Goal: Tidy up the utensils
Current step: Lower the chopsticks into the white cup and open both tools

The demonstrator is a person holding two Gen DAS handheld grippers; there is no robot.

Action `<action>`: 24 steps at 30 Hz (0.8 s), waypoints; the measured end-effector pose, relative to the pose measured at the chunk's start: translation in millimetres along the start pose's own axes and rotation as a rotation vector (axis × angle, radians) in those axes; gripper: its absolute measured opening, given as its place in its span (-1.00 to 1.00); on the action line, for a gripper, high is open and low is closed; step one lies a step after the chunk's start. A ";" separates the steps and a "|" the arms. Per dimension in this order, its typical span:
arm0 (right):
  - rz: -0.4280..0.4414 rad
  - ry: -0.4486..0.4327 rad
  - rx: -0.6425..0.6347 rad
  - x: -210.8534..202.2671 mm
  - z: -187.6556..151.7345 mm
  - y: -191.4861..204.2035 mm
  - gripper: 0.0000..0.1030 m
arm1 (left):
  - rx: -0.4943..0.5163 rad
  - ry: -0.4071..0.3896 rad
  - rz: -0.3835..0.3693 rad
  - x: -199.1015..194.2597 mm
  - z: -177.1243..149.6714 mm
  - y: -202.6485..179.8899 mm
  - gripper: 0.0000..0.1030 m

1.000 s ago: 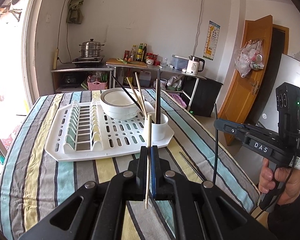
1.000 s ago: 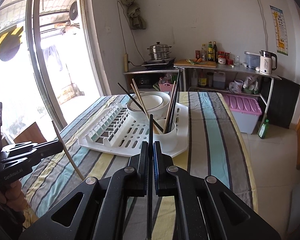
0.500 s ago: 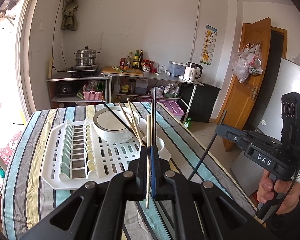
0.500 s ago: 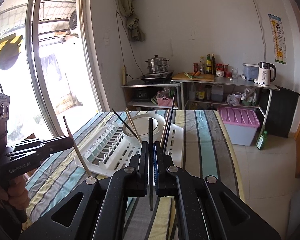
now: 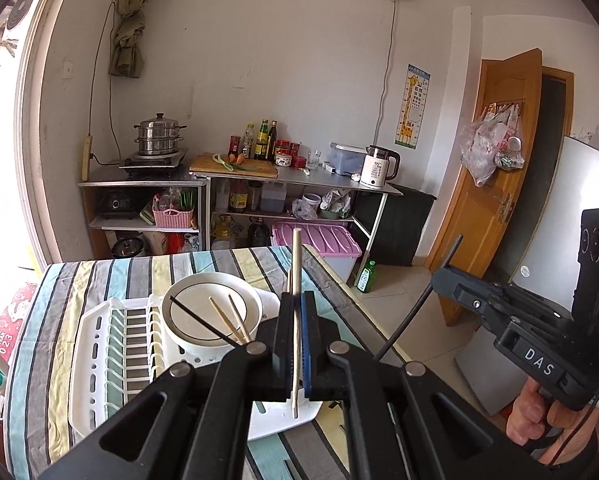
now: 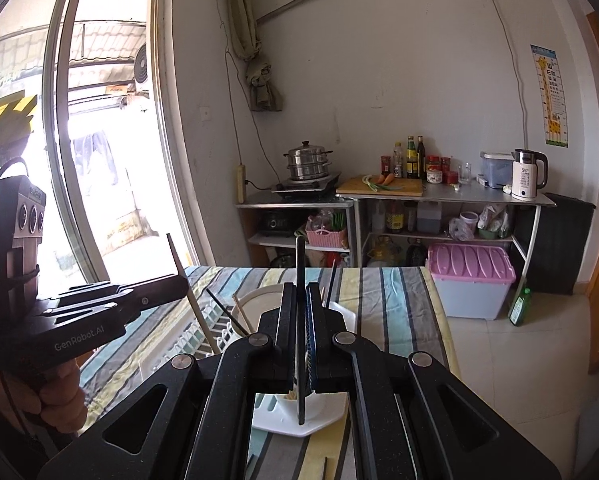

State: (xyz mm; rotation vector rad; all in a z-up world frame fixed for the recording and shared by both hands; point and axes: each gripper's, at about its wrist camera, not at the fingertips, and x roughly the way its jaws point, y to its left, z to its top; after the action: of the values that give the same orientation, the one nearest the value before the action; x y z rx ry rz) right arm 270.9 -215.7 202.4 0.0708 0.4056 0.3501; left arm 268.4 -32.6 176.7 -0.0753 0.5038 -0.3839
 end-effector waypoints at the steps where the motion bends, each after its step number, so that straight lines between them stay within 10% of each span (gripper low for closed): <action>1: 0.000 -0.006 0.000 0.8 3.6 0.1 -0.92 | 0.002 0.000 0.000 3.6 2.7 -0.1 -0.94; 24: -0.006 0.072 0.047 72.6 -6.7 -19.7 -0.92 | -0.051 0.112 0.004 90.5 -15.9 24.0 -0.94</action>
State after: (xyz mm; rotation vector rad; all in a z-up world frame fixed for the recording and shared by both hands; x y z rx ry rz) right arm 336.9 -209.0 166.4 0.1034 0.4854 0.3383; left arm 341.8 -44.1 117.5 -0.1025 0.6245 -0.3724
